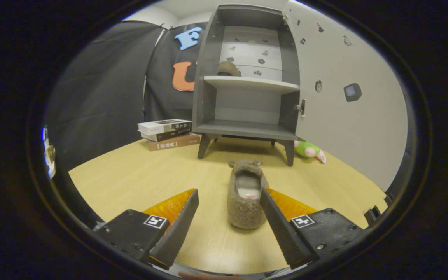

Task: Open the shoe cabinet door, grab the shoes and put them into the shoe cabinet, then close the shoe cabinet door.

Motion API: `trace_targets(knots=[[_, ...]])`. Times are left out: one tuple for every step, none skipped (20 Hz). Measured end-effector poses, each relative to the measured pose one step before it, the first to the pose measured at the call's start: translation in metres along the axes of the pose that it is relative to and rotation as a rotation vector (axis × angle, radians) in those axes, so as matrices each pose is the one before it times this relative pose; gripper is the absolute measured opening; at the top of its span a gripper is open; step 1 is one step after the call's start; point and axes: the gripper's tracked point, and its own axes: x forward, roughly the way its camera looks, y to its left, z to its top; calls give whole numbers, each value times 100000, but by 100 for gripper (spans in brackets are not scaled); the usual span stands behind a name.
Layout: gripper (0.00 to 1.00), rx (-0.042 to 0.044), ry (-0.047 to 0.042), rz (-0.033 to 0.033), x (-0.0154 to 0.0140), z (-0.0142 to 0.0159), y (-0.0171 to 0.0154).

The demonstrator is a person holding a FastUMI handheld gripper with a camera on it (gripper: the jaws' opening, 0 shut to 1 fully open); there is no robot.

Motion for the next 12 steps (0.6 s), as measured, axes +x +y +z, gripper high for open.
trace_targets(knots=[[100, -20, -1291, 958, 996, 495, 325], [100, -161, 142, 1434, 858, 214, 537], [100, 737, 877, 838, 985, -91, 390], [98, 998, 2581, -192, 1093, -365, 172], [91, 1333, 3511, -716, 1064, -810, 100], [84, 1651, 3791, -800, 1097, -721, -39], [78, 113, 601, -2298, 857, 182, -352], [77, 14, 848, -2228, 675, 79, -513], [73, 1819, 2764, -132, 704, -341, -285], [68, 2732, 4104, 4413, 650, -556, 482], [63, 2557, 5247, 2169, 745, -589, -147], [59, 1061, 5800, -940, 806, -809, -780]])
